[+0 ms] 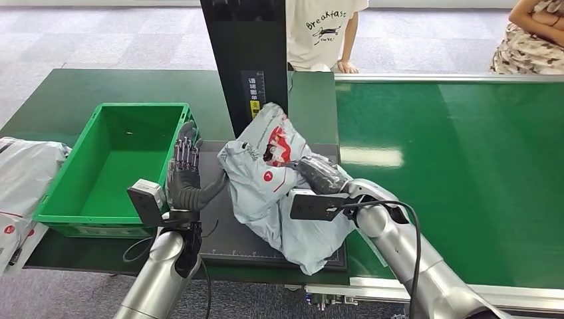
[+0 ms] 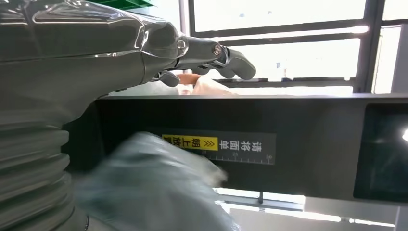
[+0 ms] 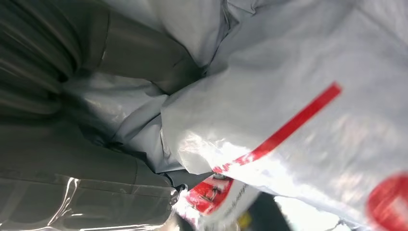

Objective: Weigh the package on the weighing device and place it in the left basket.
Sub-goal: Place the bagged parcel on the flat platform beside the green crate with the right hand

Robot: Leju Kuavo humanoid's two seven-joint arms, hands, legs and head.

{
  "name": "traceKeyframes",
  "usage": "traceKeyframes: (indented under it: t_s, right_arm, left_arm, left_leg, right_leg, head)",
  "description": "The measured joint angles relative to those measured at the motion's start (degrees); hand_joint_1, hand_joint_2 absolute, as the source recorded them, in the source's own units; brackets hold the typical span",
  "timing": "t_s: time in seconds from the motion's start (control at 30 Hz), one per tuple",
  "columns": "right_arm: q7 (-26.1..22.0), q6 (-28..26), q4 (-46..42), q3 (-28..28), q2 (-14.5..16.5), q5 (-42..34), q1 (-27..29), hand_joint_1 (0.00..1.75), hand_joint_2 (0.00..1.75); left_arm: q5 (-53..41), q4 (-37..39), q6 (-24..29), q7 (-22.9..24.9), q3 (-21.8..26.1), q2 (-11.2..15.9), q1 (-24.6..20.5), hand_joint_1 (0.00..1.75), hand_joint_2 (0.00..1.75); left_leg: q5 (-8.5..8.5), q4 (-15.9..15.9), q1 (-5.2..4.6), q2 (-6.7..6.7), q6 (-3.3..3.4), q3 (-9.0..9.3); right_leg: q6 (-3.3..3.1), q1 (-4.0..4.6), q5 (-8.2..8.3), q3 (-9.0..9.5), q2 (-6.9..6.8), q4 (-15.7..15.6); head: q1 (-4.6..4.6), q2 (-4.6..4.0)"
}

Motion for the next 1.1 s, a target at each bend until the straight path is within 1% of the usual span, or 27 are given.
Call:
traceKeyframes:
  t_s: [0.13,0.23,0.3,0.37,0.4,0.47,0.5,0.53,0.6,0.7,0.8,0.87,0.93,1.1]
  right_arm:
    - [-1.33,8.4,4.31,7.21,0.98,-2.07,-3.89,1.75,1.75]
    - [0.08,12.34,6.3,12.17,1.38,-1.95,-6.1,1.75,1.75]
    - [1.78,13.0,7.21,15.01,1.43,-1.96,-7.12,1.75,1.75]
    - [3.33,12.08,8.03,17.24,1.44,-2.06,-8.05,1.75,1.75]
    - [4.01,11.01,8.47,18.23,1.44,-1.97,-8.52,1.71,1.75]
    - [5.05,7.57,9.34,19.71,1.42,-1.25,-9.35,0.84,1.75]
    - [5.44,5.04,9.75,20.21,1.39,-0.69,-9.63,0.41,1.75]
    - [5.67,2.16,10.07,20.53,1.35,-0.18,-9.79,0.0,1.75]
    - [5.39,-4.48,10.46,20.7,1.18,0.17,-9.85,0.0,1.75]
    - [3.29,-13.26,10.28,19.59,0.76,-1.13,-9.33,0.0,1.75]
    - [0.54,-19.04,8.24,16.12,0.07,-3.79,-7.4,0.0,1.75]
    - [-0.95,-20.52,6.14,13.27,-0.4,-5.84,-5.81,0.0,1.75]
    - [-2.47,-20.43,3.6,10.2,-0.82,-8.86,-4.03,0.0,1.75]
    - [-4.66,-16.53,-2.06,2.88,-1.54,-17.41,0.2,0.0,1.75]
  left_arm:
    - [1.18,0.0,1.18,0.18,0.0,0.08,-0.33,0.0,1.75]
    - [1.74,0.0,1.67,0.7,0.0,0.16,-0.61,0.0,1.75]
    - [1.91,0.0,1.95,1.13,-0.01,0.25,-0.78,0.0,1.75]
    - [1.98,0.0,2.33,1.59,-0.02,0.34,-0.95,0.0,1.75]
    - [1.97,0.0,2.54,1.71,-0.03,0.37,-1.03,0.0,1.75]
    - [1.9,0.0,2.98,1.81,-0.09,0.39,-1.13,0.0,1.75]
    - [1.85,0.0,3.19,1.81,-0.13,0.4,-1.14,0.0,1.75]
    - [1.8,0.0,3.38,1.8,-0.17,0.4,-1.13,0.0,1.75]
    - [1.69,-0.06,3.64,1.79,-0.24,0.43,-1.04,0.0,1.75]
    - [1.4,-0.41,3.81,1.73,-0.3,0.52,-0.65,0.0,1.75]
    - [1.04,-1.01,3.83,1.7,-0.31,0.64,0.11,0.0,1.75]
    - [0.83,-1.37,3.83,1.7,-0.31,0.77,0.57,0.0,1.75]
    - [0.7,-1.64,3.8,1.7,-0.31,0.95,0.89,0.0,1.75]
    - [0.34,-1.86,3.03,1.7,-0.31,1.36,1.12,0.0,1.75]
  left_leg:
    - [0.0,0.01,-0.01,0.0,0.0,0.0]
    - [0.0,0.02,-0.01,-0.01,0.0,0.0]
    - [0.0,0.03,-0.01,-0.01,0.0,0.0]
    - [0.0,0.04,-0.01,0.0,0.0,0.01]
    - [0.0,0.04,-0.01,0.0,0.0,0.01]
    - [0.0,0.04,-0.01,0.0,0.0,0.01]
    - [0.0,0.04,-0.01,0.0,0.0,0.01]
    - [0.0,0.04,-0.01,0.0,0.0,0.01]
    - [0.0,0.04,-0.01,0.0,0.0,0.01]
    - [0.0,0.04,-0.01,0.0,0.0,0.01]
    - [-0.01,0.04,-0.01,-0.01,0.01,0.0]
    - [-0.03,0.04,-0.01,0.0,0.01,0.0]
    - [-0.04,0.04,-0.01,0.01,0.02,0.0]
    - [-0.04,0.04,-0.01,0.0,0.02,0.01]
  right_leg:
    - [0.0,0.0,0.0,0.0,-0.02,-0.02]
    - [0.0,-0.01,0.01,0.01,-0.03,-0.02]
    - [0.0,-0.01,0.01,0.01,-0.03,-0.02]
    - [0.0,-0.01,0.01,0.01,-0.03,-0.02]
    - [0.0,-0.01,0.01,0.01,-0.02,-0.02]
    - [0.0,-0.01,0.01,0.01,-0.02,-0.02]
    - [0.0,-0.01,0.01,0.01,-0.02,-0.02]
    - [0.0,-0.01,0.01,0.01,-0.02,-0.02]
    - [0.0,-0.01,0.01,0.0,-0.02,-0.02]
    - [0.0,-0.01,0.01,-0.01,-0.01,-0.03]
    - [0.0,-0.01,0.0,-0.01,-0.01,-0.04]
    - [0.01,-0.01,0.0,-0.02,-0.01,-0.04]
    - [0.01,-0.01,0.0,-0.02,0.0,-0.05]
    - [0.01,-0.01,0.0,-0.02,0.0,-0.05]
  head:
    - [0.01,0.0]
    - [0.0,0.0]
    - [0.01,0.01]
    - [0.01,0.0]
    - [0.01,0.0]
    - [0.01,0.0]
    - [0.02,0.0]
    - [0.01,0.0]
    - [0.01,0.0]
    - [0.0,0.0]
    - [0.01,0.0]
    - [0.01,0.01]
    - [0.01,0.01]
    - [0.01,0.0]
